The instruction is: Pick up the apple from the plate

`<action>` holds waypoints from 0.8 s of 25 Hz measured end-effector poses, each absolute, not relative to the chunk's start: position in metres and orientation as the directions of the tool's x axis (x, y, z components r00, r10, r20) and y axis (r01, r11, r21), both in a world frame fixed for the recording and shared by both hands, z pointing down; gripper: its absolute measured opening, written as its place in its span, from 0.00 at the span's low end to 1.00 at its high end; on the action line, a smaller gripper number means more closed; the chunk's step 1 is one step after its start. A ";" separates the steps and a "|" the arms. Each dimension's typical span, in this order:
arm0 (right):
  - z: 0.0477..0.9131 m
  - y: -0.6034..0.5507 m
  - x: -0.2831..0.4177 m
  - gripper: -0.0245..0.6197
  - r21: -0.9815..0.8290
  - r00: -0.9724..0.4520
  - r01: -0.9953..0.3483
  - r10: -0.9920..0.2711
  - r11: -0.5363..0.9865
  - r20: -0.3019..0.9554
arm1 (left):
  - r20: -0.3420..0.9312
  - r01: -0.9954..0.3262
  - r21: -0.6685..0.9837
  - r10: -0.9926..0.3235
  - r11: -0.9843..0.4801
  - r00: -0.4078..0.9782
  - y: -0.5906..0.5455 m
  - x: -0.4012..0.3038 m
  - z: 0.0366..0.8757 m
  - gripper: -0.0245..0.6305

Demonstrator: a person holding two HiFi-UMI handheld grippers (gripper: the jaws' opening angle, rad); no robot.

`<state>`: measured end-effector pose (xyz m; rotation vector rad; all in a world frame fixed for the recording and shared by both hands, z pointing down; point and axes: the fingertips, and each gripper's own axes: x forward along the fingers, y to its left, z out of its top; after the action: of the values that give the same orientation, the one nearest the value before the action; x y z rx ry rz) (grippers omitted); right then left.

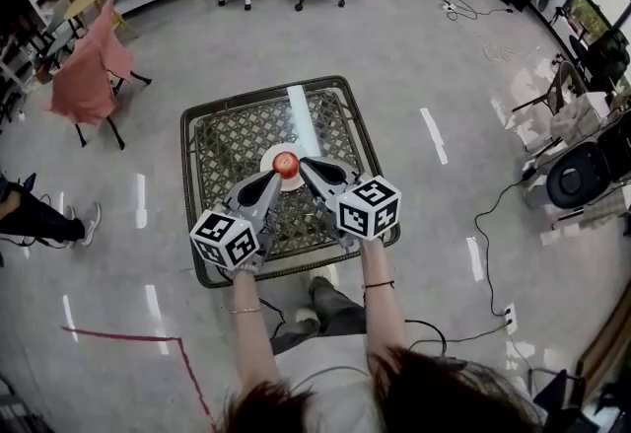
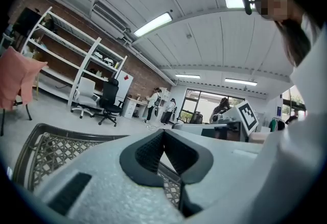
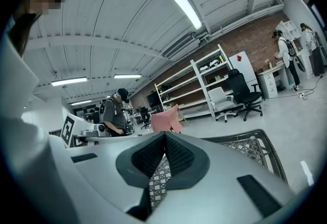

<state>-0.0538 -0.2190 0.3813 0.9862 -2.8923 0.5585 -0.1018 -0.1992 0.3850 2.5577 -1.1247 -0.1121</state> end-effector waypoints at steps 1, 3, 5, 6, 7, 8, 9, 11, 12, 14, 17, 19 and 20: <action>0.383 -0.223 -0.053 0.05 -0.328 -0.800 -0.594 -0.581 0.734 0.150 | 0.068 -0.706 0.345 -0.733 -0.619 0.677 -0.202 -0.102 0.387 0.05; 0.387 -0.230 -0.052 0.05 -0.337 -0.804 -0.589 -0.574 0.735 0.155 | 0.074 -0.714 0.351 -0.743 -0.605 0.665 -0.208 -0.103 0.392 0.05; 0.392 -0.238 -0.051 0.05 -0.346 -0.809 -0.583 -0.566 0.735 0.161 | 0.085 -0.726 0.353 -0.753 -0.590 0.653 -0.214 -0.103 0.397 0.05; 0.394 -0.241 -0.051 0.05 -0.351 -0.811 -0.580 -0.561 0.735 0.166 | 0.090 -0.733 0.353 -0.759 -0.581 0.645 -0.217 -0.103 0.399 0.05; 0.398 -0.244 -0.050 0.05 -0.356 -0.814 -0.576 -0.555 0.735 0.172 | 0.096 -0.741 0.353 -0.765 -0.571 0.636 -0.220 -0.104 0.401 0.05; 0.402 -0.246 -0.050 0.05 -0.361 -0.817 -0.573 -0.548 0.736 0.180 | 0.104 -0.748 0.354 -0.771 -0.561 0.628 -0.222 -0.104 0.403 0.05; 0.406 -0.247 -0.051 0.05 -0.367 -0.820 -0.569 -0.541 0.736 0.187 | 0.110 -0.755 0.355 -0.777 -0.552 0.620 -0.224 -0.105 0.406 0.05; 0.414 -0.251 -0.053 0.05 -0.378 -0.824 -0.564 -0.531 0.734 0.196 | 0.119 -0.768 0.352 -0.788 -0.535 0.604 -0.228 -0.108 0.412 0.05; 0.416 -0.254 -0.054 0.05 -0.382 -0.825 -0.563 -0.530 0.733 0.198 | 0.121 -0.775 0.348 -0.795 -0.527 0.595 -0.231 -0.109 0.414 0.05; 0.420 -0.260 -0.055 0.05 -0.386 -0.827 -0.560 -0.526 0.733 0.202 | 0.128 -0.787 0.341 -0.804 -0.514 0.580 -0.235 -0.109 0.420 0.05; 0.426 -0.265 -0.056 0.05 -0.393 -0.829 -0.558 -0.519 0.731 0.211 | 0.148 -0.802 0.342 -0.816 -0.489 0.560 -0.238 -0.110 0.430 0.05; 0.430 -0.270 -0.055 0.05 -0.403 -0.826 -0.561 -0.520 0.723 0.216 | 0.159 -0.810 0.350 -0.822 -0.471 0.547 -0.241 -0.111 0.436 0.05; 0.433 -0.273 -0.056 0.05 -0.410 -0.825 -0.562 -0.520 0.718 0.220 | 0.163 -0.811 0.354 -0.823 -0.466 0.544 -0.244 -0.112 0.438 0.05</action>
<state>-0.0560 -0.2725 0.4328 0.8932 -2.8294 0.7191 -0.1123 -0.2443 0.4382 2.3954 -1.3347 -0.0423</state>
